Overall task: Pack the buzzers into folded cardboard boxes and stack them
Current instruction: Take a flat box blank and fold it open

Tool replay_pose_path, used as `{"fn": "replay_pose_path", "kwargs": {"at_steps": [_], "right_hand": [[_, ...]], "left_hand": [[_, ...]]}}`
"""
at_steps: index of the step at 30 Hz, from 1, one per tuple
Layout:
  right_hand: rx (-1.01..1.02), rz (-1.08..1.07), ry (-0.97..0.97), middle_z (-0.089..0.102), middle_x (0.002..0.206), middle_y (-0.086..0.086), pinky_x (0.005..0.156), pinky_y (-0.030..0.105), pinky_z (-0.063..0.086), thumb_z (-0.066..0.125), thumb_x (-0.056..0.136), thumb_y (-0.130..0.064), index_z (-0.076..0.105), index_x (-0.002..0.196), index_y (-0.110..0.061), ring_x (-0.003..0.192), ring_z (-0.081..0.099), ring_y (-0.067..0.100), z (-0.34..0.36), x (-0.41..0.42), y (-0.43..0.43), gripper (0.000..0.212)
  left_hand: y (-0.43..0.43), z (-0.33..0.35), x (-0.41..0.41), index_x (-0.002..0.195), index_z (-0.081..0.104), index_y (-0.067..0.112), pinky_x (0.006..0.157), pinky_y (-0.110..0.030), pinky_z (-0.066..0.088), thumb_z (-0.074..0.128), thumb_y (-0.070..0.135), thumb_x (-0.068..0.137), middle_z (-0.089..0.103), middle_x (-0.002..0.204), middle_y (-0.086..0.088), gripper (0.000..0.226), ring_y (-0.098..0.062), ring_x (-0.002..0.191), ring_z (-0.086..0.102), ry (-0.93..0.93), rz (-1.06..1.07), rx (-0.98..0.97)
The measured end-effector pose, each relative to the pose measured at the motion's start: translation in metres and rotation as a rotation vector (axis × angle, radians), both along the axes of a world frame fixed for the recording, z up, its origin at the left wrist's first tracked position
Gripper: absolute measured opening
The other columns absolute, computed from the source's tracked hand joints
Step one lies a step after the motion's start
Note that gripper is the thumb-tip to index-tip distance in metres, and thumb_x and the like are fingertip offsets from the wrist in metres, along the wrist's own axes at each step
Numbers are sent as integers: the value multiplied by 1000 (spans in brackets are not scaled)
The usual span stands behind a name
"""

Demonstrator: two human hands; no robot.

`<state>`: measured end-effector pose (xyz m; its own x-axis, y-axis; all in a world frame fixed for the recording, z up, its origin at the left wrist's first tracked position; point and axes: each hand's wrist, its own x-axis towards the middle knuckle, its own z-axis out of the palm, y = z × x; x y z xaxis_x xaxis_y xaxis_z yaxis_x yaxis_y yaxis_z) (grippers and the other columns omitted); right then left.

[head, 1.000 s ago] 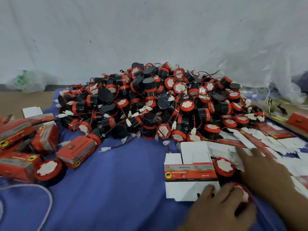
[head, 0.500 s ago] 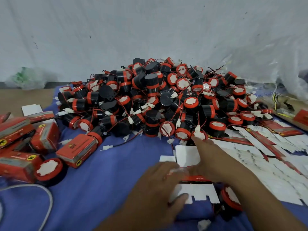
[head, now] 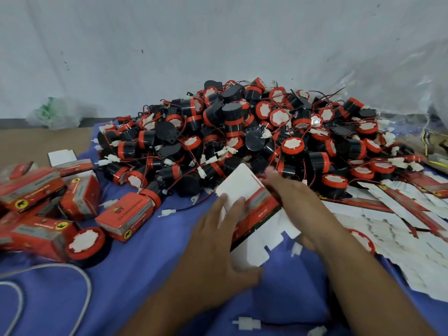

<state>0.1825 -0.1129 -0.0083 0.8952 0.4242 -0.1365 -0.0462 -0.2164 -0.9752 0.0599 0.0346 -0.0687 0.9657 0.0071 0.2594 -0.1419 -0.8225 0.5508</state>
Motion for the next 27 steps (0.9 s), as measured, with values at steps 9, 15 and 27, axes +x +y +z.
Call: {"fn": "replay_pose_path", "kwargs": {"at_steps": [9, 15, 27], "right_hand": [[-388, -131, -911, 65, 88, -11, 67, 31, 46, 14, 89, -82, 65, 94, -33, 82, 60, 11, -12, -15, -9, 72], [52, 390, -374, 49, 140, -34, 106, 36, 48, 55, 84, -74, 37, 138, -60, 128, 50, -6, -26, -32, 12, 59], [95, 471, -388, 71, 107, -7, 80, 39, 57, 48, 88, -34, 56, 115, -66, 97, 68, 13, -27, -30, 3, 42]], "left_hand": [[19, 7, 5, 138, 28, 67, 105, -27, 39, 63, 77, 65, 29, 147, 39, 82, 7, 137, 32, -82, 91, -579], [16, 10, 1, 149, 41, 34, 94, -16, 48, 66, 56, 83, 53, 142, 7, 75, -12, 134, 48, -71, -133, -769], [18, 4, 0, 152, 17, 54, 89, -25, 54, 59, 17, 89, 35, 153, 28, 84, -5, 134, 47, -53, -282, -705]]}}
